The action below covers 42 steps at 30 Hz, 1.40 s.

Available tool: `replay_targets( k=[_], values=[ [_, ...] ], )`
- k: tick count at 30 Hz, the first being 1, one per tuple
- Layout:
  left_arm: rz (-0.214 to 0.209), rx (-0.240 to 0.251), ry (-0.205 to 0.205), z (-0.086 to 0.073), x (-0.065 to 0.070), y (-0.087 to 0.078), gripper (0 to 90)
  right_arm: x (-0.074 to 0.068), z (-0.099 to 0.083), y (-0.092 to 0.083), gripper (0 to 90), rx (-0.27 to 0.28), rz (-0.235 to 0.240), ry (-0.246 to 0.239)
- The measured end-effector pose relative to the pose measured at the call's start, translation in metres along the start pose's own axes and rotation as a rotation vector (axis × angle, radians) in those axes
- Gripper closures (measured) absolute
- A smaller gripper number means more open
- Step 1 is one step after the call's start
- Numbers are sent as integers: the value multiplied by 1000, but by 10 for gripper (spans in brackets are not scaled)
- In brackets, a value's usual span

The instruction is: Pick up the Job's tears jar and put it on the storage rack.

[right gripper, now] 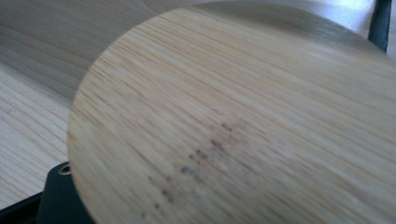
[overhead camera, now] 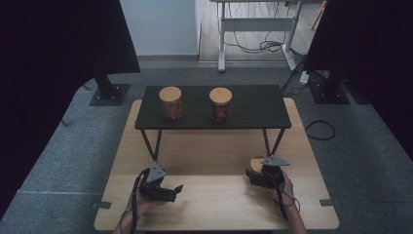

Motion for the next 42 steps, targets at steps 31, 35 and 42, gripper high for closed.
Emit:
replay_targets(
  k=[31, 35, 42],
  values=[
    [26, 7, -37, -3, -12, -4, 53, -9, 7, -19, 238, 22, 38, -59],
    [26, 0, -30, -3, -10, -2, 51, -11, 9, -22, 238, 28, 46, -69],
    [23, -3, -21, -3, -9, -2, 51, -14, 12, -28, 239, 36, 46, -89]
  ],
)
Point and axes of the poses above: each handheld gripper's, and its own axes: y roughly forward along the jaws, z roughly out of its top, x roughly to its right, the point moved 4 cm from there along y, roughly forward along the jaws, and after that the axes turned 15 degrees about z, right-handed, at the moved point
